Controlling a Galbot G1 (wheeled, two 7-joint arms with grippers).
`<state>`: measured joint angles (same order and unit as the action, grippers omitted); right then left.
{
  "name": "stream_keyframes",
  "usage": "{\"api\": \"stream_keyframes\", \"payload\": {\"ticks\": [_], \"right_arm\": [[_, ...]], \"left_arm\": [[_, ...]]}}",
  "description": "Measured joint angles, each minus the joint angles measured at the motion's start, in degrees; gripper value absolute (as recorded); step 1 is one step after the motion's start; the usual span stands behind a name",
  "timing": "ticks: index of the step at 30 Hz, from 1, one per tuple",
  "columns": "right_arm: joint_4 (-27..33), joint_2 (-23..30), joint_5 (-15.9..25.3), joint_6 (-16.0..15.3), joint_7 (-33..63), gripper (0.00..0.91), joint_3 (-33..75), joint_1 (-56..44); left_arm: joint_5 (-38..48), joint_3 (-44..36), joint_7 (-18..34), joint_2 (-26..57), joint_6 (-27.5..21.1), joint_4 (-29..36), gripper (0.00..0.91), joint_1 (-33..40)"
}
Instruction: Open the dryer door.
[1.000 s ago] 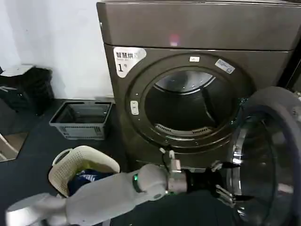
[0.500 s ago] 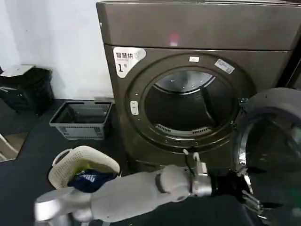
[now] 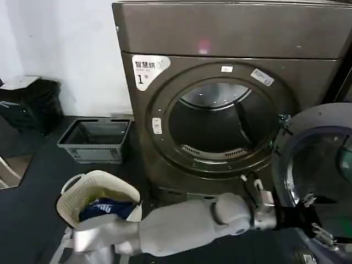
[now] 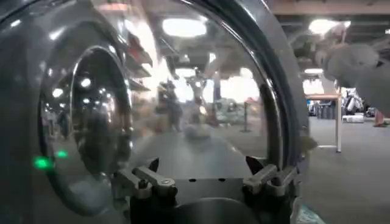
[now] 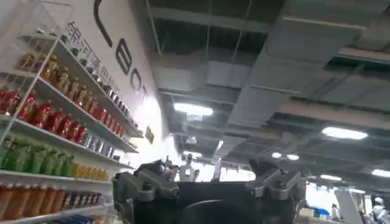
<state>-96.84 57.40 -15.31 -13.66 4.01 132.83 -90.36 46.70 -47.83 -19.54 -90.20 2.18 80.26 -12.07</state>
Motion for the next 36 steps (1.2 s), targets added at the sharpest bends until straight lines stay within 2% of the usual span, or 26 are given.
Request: {"api": "stream_keyframes", "payload": {"ticks": [3,21,36], "right_arm": [[0.1,-0.2,-0.2,0.0,-0.1,0.907,0.5,-0.3],[0.0,-0.2,-0.5,0.3,-0.3,0.907,0.6,-0.2],[-0.1,-0.3,-1.5,0.4,-0.2,0.907,1.1,-0.7]], "left_arm": [[-0.8,0.5,0.1,-2.1,0.6,-2.3,0.907,-0.4],[-2.6,1.8,2.2,-2.0,3.2,-12.9,0.907,0.8],[-2.9,2.2,2.2,-2.0,3.8,-15.2,0.907,0.7]]}}
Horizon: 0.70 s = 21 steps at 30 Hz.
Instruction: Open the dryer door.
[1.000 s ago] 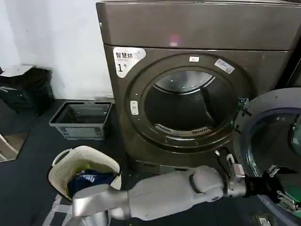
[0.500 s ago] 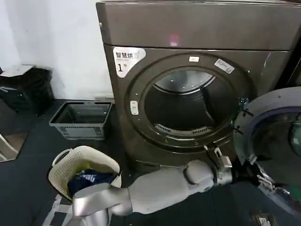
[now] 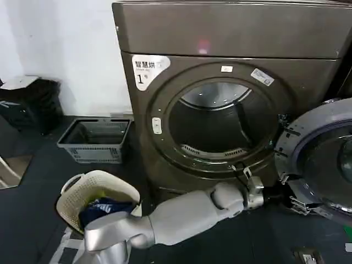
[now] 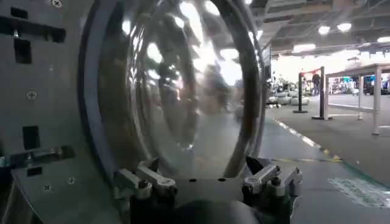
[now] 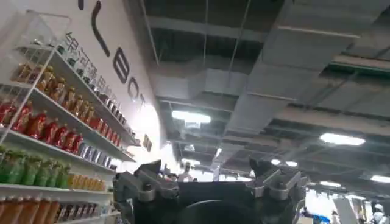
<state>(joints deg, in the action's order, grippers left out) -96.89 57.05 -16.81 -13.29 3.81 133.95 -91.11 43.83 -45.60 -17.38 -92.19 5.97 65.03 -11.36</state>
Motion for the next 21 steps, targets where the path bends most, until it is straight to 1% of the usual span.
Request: {"api": "stream_keyframes", "payload": {"ticks": [12,21], "right_arm": [[0.1,-0.2,-0.6,-0.1,0.0,0.907,0.6,-0.7],[0.2,-0.9,-0.7,-0.3,0.0,0.907,1.1,-0.7]], "left_arm": [[0.3,-0.2,0.0,0.0,0.1,0.8,0.907,0.1],[2.1,-1.5,-0.2,0.0,0.3,5.1,0.907,1.2]]}}
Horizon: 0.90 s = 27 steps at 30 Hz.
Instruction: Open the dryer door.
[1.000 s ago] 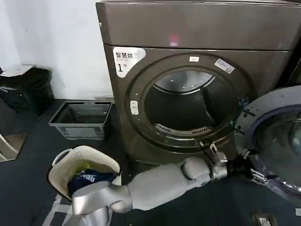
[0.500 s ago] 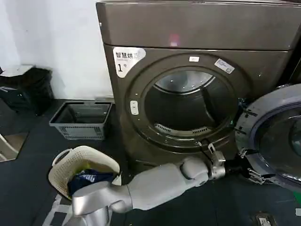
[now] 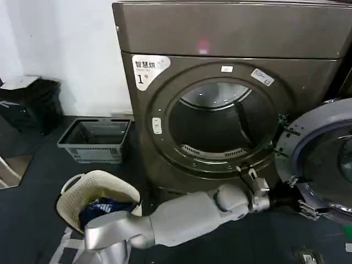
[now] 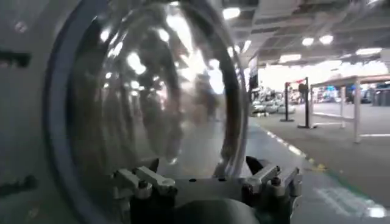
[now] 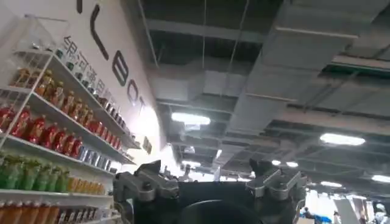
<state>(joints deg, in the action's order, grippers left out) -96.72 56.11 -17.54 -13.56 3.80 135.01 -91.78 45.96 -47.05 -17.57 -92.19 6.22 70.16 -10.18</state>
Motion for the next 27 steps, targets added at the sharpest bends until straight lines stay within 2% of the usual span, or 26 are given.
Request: {"api": "stream_keyframes", "payload": {"ticks": [6,11,15,27], "right_arm": [[-0.7,-0.1,0.0,-0.3,-0.2,0.907,0.1,0.0],[-0.6,-0.4,0.0,-0.3,-0.2,0.907,0.2,0.0],[-0.9,-0.5,0.0,-0.3,-0.2,0.907,-0.4,0.3],[-1.1,-0.5,0.0,-0.1,-0.8,0.907,-0.9,0.7]], "left_arm": [[-1.0,-1.6,0.4,0.0,-1.3,4.8,0.907,1.6],[-3.0,-3.9,1.9,0.6,2.4,9.9,0.907,2.5],[-2.8,-5.7,3.0,7.1,4.4,13.4,0.907,3.5],[-3.2,-9.1,3.9,23.0,5.7,24.5,0.907,6.8]]}}
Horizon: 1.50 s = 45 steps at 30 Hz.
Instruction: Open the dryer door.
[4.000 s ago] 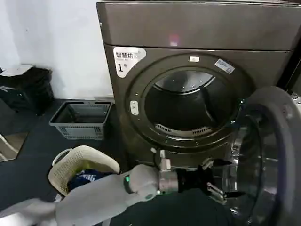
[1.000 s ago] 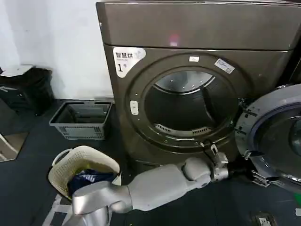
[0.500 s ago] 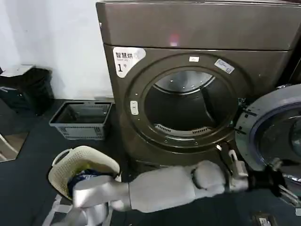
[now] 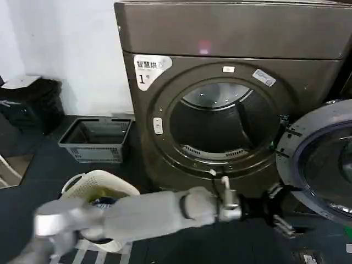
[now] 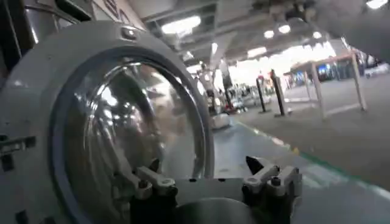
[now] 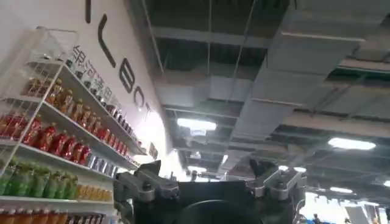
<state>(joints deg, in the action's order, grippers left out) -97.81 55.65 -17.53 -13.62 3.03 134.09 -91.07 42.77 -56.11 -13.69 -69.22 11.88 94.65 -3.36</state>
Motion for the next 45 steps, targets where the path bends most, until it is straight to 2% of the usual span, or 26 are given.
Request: {"api": "stream_keyframes", "payload": {"ticks": [7,13,20,31,40,45], "right_arm": [[0.0,-0.2,0.1,0.2,-0.3,0.907,0.1,0.1],[-0.4,-0.2,0.1,0.2,-0.4,0.907,-0.4,0.5],[-0.6,-0.1,-0.1,0.1,-0.4,0.907,-1.2,1.0],[-0.8,-0.4,0.1,0.1,-0.6,0.907,-3.3,3.1],[-0.5,-1.3,0.1,-0.3,-1.0,0.907,-2.6,3.6],[-0.8,-1.9,0.1,-0.4,-1.0,0.907,-2.0,3.7]], "left_arm": [[-2.1,-2.9,-0.5,8.7,1.7,4.7,0.907,3.2],[-4.7,-5.3,0.0,15.1,5.0,6.0,0.907,4.7],[-8.2,-8.2,-0.2,22.7,4.8,6.9,0.907,6.2],[-10.4,-12.2,-0.6,30.5,5.6,5.5,0.907,11.2],[-10.9,-20.0,-0.2,36.3,6.6,4.1,0.907,17.6],[-11.4,-23.9,-1.9,39.8,7.6,2.0,0.907,20.5]]}}
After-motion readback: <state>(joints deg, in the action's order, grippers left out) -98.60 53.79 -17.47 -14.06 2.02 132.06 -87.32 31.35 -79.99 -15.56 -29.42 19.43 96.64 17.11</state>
